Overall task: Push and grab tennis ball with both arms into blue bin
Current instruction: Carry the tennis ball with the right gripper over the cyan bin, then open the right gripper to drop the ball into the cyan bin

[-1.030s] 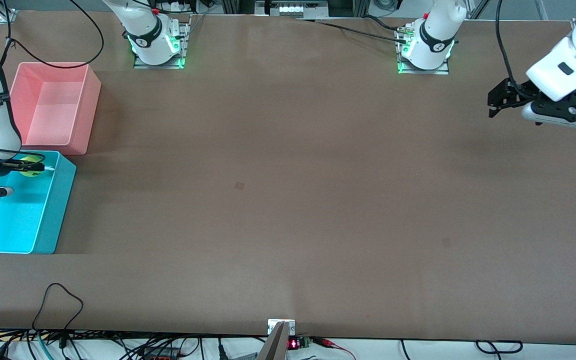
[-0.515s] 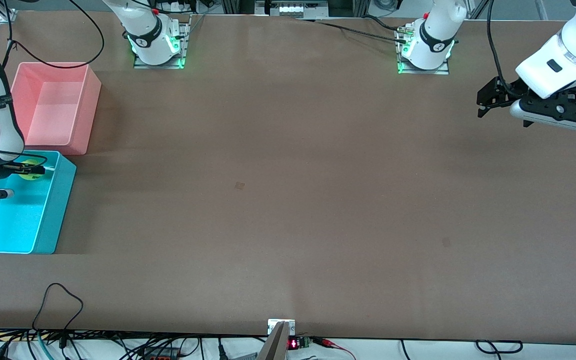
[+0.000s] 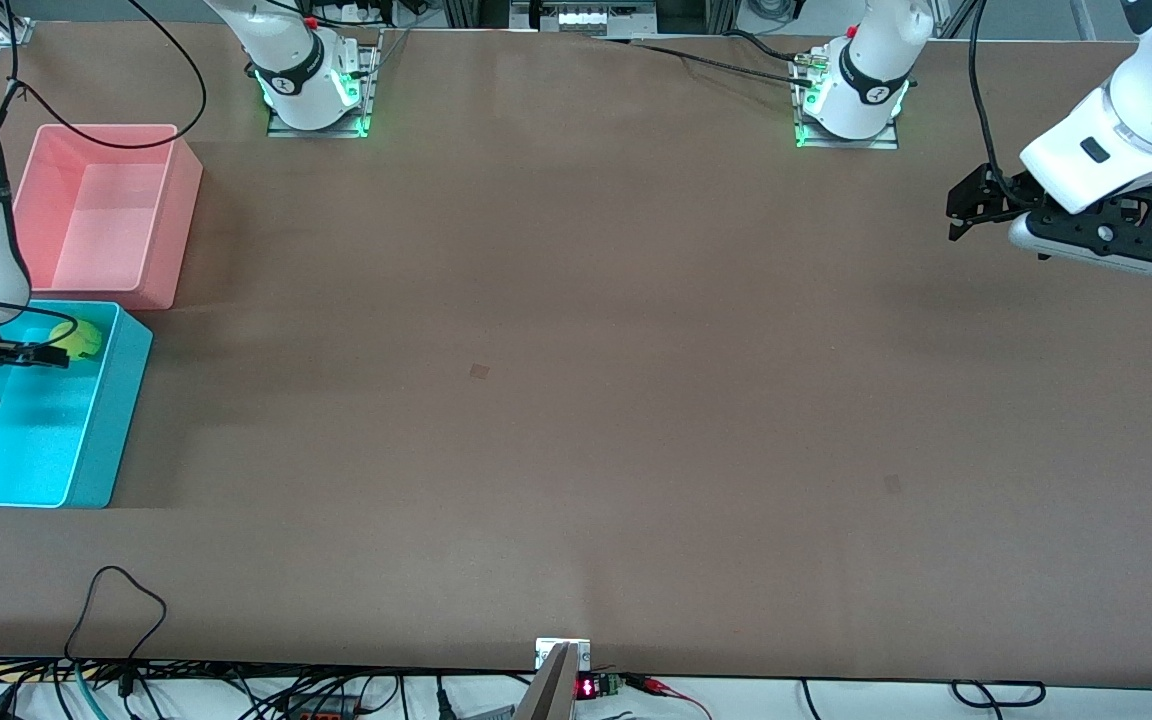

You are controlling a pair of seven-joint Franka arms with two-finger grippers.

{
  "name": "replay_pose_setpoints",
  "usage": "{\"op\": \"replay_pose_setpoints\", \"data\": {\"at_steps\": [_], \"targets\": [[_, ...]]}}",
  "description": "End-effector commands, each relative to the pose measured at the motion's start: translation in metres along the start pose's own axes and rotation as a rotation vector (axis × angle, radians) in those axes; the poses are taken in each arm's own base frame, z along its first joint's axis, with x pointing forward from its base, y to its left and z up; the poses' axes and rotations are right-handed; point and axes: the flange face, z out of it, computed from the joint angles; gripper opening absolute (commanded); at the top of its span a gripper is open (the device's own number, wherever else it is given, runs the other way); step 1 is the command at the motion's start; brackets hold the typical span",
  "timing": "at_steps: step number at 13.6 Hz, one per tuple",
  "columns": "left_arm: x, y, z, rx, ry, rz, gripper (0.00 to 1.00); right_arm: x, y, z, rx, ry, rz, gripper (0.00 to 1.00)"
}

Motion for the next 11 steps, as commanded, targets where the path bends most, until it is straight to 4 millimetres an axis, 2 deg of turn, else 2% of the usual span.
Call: {"op": "replay_pose_setpoints", "data": {"at_steps": [1,5,8,9,11], "targets": [[-0.002,-0.005,-0.003,-0.021,-0.015,0.012,1.0,0.002,-0.018,-0.067,-0.001,0.084,-0.021,1.0],[-0.008,-0.011,0.001,-0.026,-0.062,0.002,1.0,0.003,-0.073,-0.169,0.01,0.129,-0.112,1.0],[-0.008,-0.009,0.001,-0.024,-0.061,0.008,1.0,-0.006,-0.108,-0.232,0.07,0.085,-0.175,1.0],[-0.008,-0.007,0.003,-0.024,-0.064,0.012,1.0,-0.009,-0.122,-0.25,0.081,0.077,-0.198,1.0],[-0.007,-0.006,0.005,-0.026,-0.068,0.014,1.0,-0.018,-0.142,-0.268,0.121,0.041,-0.226,1.0]]}}
